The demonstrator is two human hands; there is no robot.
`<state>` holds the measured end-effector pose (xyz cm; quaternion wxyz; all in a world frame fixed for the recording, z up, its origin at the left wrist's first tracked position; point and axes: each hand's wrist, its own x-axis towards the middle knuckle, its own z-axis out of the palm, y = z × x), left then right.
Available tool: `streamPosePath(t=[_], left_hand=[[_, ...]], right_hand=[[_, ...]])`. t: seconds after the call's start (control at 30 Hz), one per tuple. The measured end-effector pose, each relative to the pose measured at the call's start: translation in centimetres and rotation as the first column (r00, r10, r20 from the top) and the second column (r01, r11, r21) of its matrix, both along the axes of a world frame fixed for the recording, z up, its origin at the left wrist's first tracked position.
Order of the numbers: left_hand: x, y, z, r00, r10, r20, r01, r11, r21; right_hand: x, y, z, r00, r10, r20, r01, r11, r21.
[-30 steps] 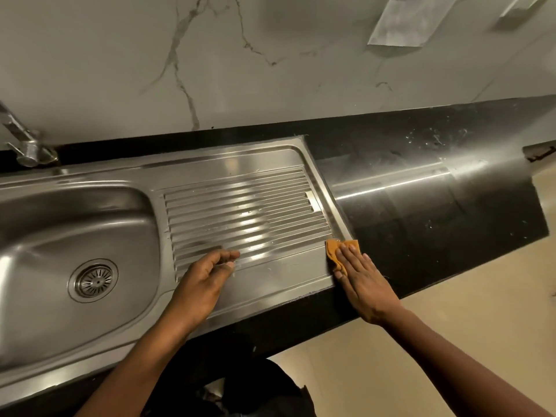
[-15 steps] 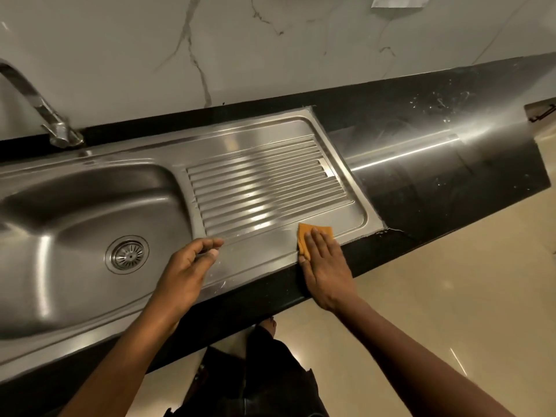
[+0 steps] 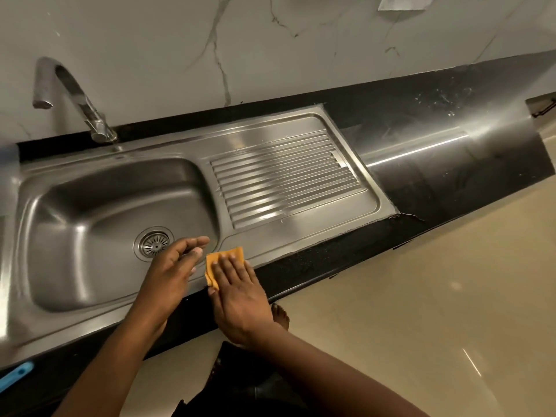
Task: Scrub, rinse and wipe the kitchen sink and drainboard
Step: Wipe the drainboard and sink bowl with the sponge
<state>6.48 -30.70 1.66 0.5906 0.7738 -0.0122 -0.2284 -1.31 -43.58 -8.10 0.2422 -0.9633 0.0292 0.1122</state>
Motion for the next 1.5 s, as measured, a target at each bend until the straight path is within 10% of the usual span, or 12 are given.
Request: streamPosePath(t=[0.1, 0.2, 0.37, 0.57, 0.7, 0.8, 0.9, 0.97, 1.2, 1.5], left_hand=[[0.3, 0.8, 0.5, 1.000, 0.005, 0.030, -0.005, 1.000, -0.004], [0.8, 1.4, 1.0, 0.997, 0.014, 0.070, -0.014, 1.000, -0.002], [1.1, 1.5, 1.2, 0.997, 0.020, 0.076, -0.019, 1.000, -0.025], [0.2, 0.3, 0.4, 1.000, -0.023, 0.011, 0.024, 0.998, -0.065], [0.1, -0.8, 0.1, 0.999, -0.042, -0.007, 0.041, 0.998, -0.056], [0.3, -1.4, -0.4, 0.998, -0.051, -0.023, 0.050, 0.998, -0.044], [0.5, -1.7, -0.9, 0.997, -0.070, -0.036, 0.069, 0.997, -0.026], [0.7, -1.7, -1.2, 0.996, -0.076, -0.039, 0.076, 0.997, -0.005], [1.5, -1.6, -1.4, 0.997, -0.057, -0.047, 0.058, 0.998, 0.022], [1.7, -0.8, -0.8, 0.997, -0.061, -0.040, 0.060, 0.998, -0.024]], right_hand=[[1.4, 0.0, 1.9, 0.987, -0.140, -0.082, 0.159, 0.938, 0.309], [2.7, -1.8, 4.8, 0.895, -0.363, -0.258, 0.435, 0.588, 0.682], [2.4, -11.5, 8.3, 0.748, -0.591, -0.301, 0.519, 0.239, 0.821], [0.7, -27.3, 7.3, 0.317, -0.846, -0.429, 0.650, -0.136, 0.748], [-1.5, -31.9, 5.4, 0.260, -0.946, -0.194, 0.898, 0.163, 0.409], [-2.4, -33.7, 4.2, 0.587, -0.806, 0.080, 0.802, 0.592, 0.080], [-3.4, -36.4, 3.0, 0.936, -0.351, -0.007, 0.336, 0.902, -0.272], [-4.0, -37.6, 2.0, 0.978, -0.143, -0.150, 0.079, 0.928, -0.365], [-3.6, -29.6, -2.6, 0.871, -0.482, 0.094, 0.487, 0.824, -0.288], [-1.9, -10.9, -1.3, 0.950, -0.311, 0.028, 0.310, 0.926, -0.216]])
